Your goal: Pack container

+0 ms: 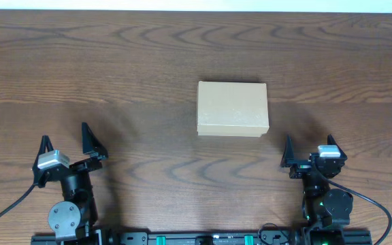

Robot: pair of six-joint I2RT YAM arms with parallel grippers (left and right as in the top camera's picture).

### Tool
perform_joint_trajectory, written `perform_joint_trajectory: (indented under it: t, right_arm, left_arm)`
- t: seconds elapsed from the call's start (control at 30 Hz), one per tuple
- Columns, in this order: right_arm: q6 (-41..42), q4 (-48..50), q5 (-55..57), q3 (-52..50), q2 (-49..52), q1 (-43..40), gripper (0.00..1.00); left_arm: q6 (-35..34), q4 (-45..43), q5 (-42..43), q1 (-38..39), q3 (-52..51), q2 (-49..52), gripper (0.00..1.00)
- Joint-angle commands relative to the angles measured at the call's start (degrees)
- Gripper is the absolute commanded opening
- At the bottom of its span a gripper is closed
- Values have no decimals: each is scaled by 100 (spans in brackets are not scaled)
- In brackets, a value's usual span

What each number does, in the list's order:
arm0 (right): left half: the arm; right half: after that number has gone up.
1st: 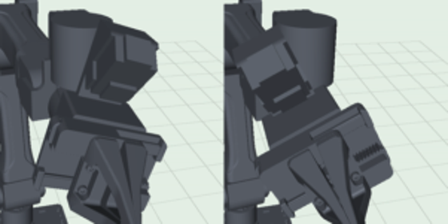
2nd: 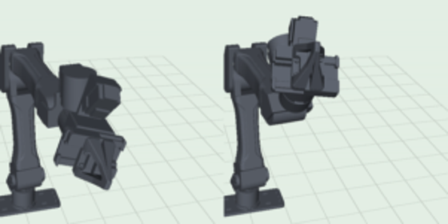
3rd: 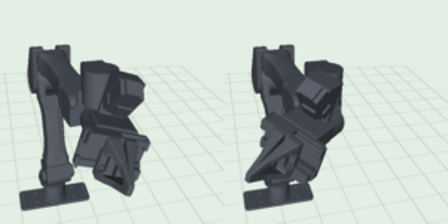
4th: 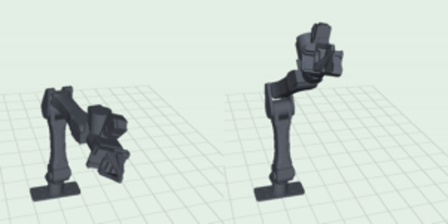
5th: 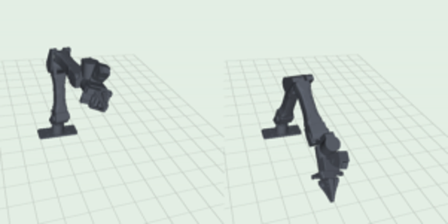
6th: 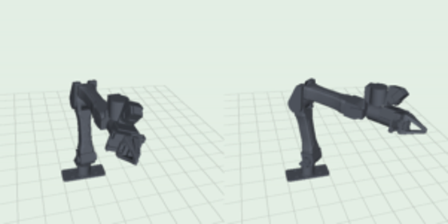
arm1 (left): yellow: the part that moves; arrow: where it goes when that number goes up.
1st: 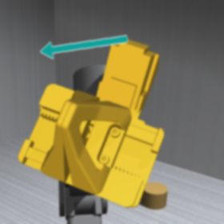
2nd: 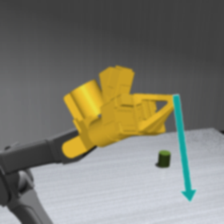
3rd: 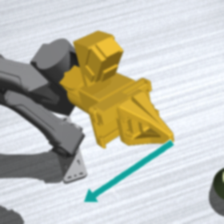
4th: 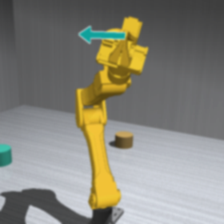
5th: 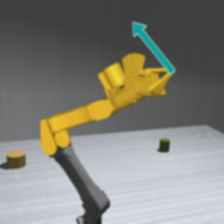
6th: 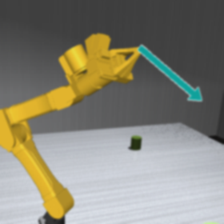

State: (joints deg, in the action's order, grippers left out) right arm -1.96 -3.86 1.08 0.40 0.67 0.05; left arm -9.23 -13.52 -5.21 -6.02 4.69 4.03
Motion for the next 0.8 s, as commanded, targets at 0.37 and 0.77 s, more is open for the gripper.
perform_joint_trajectory:
  t: [0.37, 0.77]
  right_arm:
    - [-46, -26, 39, -9, -35, -50, 99]
    - [-44, -26, 39, -9, -35, -50, 99]
  left_arm:
    - [-66, 81, -122, -44, -442, -387, 95]
    - [-103, 1744, -76, -44, -442, -387, 95]
